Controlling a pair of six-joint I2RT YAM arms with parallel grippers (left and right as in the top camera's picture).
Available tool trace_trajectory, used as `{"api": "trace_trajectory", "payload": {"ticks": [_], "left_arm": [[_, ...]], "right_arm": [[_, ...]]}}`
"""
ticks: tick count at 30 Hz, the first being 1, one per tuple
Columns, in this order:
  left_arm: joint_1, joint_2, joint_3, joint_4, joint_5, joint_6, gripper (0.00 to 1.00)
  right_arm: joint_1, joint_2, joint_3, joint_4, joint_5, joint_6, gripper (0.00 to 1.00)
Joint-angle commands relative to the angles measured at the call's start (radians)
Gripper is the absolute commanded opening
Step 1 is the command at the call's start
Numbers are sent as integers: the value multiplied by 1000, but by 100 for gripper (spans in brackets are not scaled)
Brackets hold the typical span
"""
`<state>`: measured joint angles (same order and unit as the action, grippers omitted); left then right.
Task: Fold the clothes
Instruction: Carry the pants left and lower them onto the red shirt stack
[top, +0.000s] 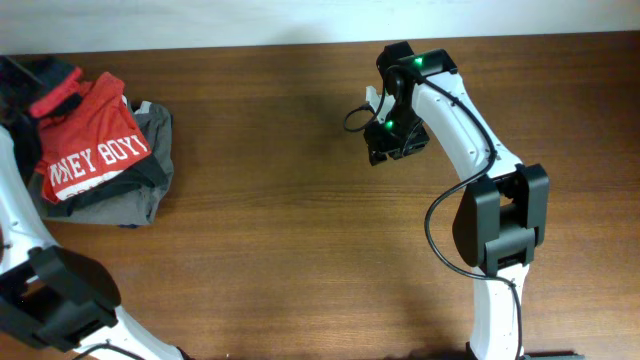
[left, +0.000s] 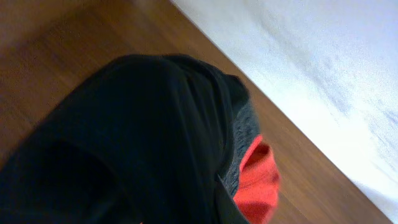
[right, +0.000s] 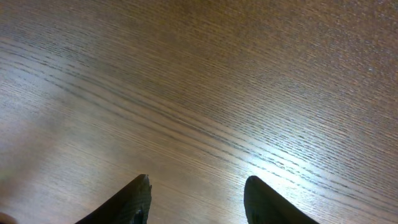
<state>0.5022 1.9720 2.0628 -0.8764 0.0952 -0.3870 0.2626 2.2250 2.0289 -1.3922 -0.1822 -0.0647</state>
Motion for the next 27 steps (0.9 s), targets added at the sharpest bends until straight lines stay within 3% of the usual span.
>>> {"api": "trace_trajectory", "payload": {"ticks": [1, 11, 18, 27], "left_arm": [[-13, 34, 10, 1, 148, -74, 0], [-16, 34, 10, 1, 323, -193, 0], [-15, 34, 10, 102, 440, -232, 0], [-17, 34, 10, 27, 443, -294, 0]], "right_arm": [[3, -13, 10, -4, 10, -10, 53], [3, -13, 10, -7, 10, -10, 53], [3, -13, 10, -7, 10, -9, 53], [3, -13, 10, -4, 10, -10, 53]]}}
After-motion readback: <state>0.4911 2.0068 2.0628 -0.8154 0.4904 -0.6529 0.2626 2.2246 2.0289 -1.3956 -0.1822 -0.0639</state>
